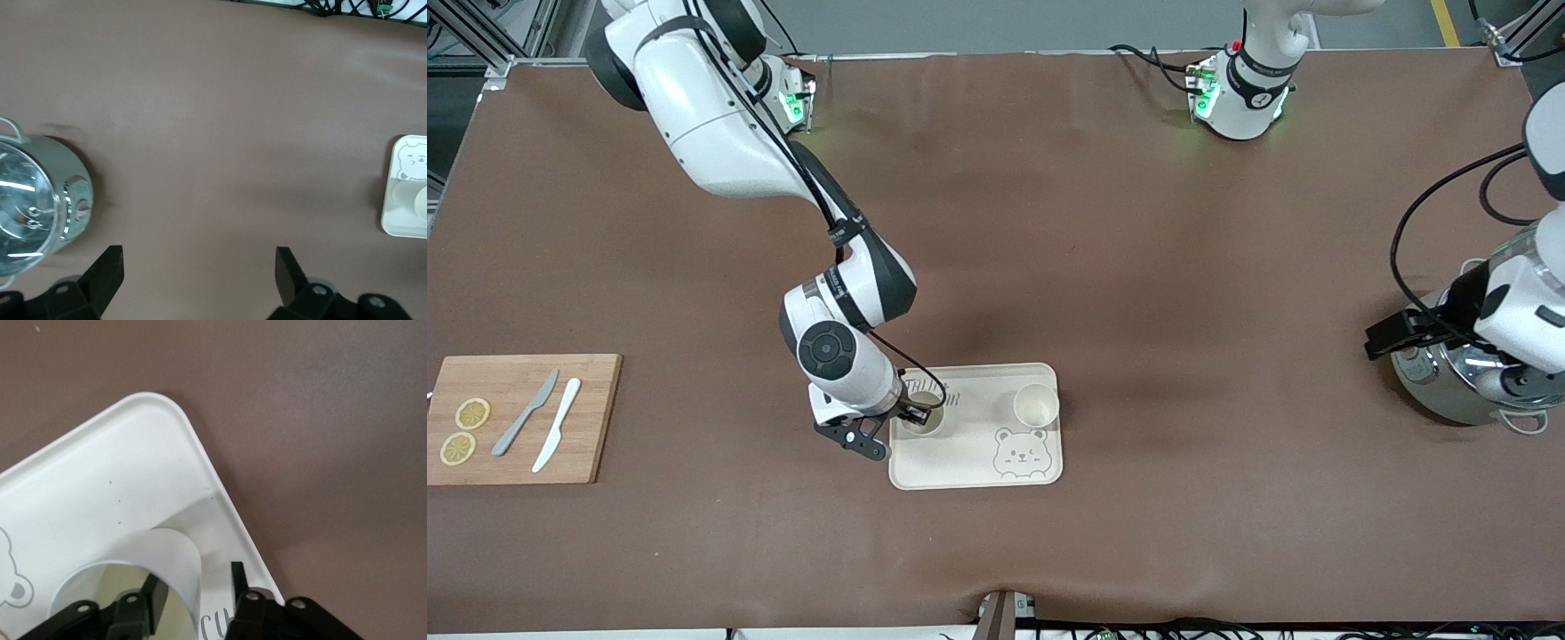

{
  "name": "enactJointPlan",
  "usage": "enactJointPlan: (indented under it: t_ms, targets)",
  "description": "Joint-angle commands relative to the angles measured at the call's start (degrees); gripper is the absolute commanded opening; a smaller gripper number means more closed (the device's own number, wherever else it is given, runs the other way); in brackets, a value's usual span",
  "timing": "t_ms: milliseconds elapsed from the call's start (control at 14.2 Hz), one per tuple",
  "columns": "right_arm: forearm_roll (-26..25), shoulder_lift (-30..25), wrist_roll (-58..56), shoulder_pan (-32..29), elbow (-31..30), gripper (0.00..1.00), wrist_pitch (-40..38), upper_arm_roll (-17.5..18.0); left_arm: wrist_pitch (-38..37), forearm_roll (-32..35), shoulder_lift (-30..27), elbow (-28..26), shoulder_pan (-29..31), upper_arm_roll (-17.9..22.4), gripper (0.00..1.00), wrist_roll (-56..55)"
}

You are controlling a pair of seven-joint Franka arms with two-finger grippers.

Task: Place white IKEA cup upright on tray with both arms

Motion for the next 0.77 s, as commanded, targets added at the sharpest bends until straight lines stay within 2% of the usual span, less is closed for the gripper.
enactJointPlan:
  t_ms: [0, 141, 492, 703]
  targets:
    - [-2.2, -2.2, 0.5, -0.4, 1.1, 1.00, -2.5, -0.3, -0.4, 1.1, -2.1, -1.3, 0.5, -0.2, 1.00, 3.9]
    - [-3.1, -5.2, 0.2, -0.5, 1.1, 1.00, -7.7, -0.3, -0.5, 1.1, -3.2, -1.3, 0.6, 0.8, 1.00, 4.0]
    - [-2.9, -15.2, -6.3, -1.9, 0.7, 1.00, -17.6, -0.2, -3.8, 0.1, -6.4, -0.9, 2.5, 0.4, 1.00, 4.4]
    - [-2.7, -22.0, -10.2, -2.6, 0.6, 1.00, -27.1, -0.2, -4.7, 0.0, -6.9, -0.9, 2.4, 0.2, 1.00, 5.7]
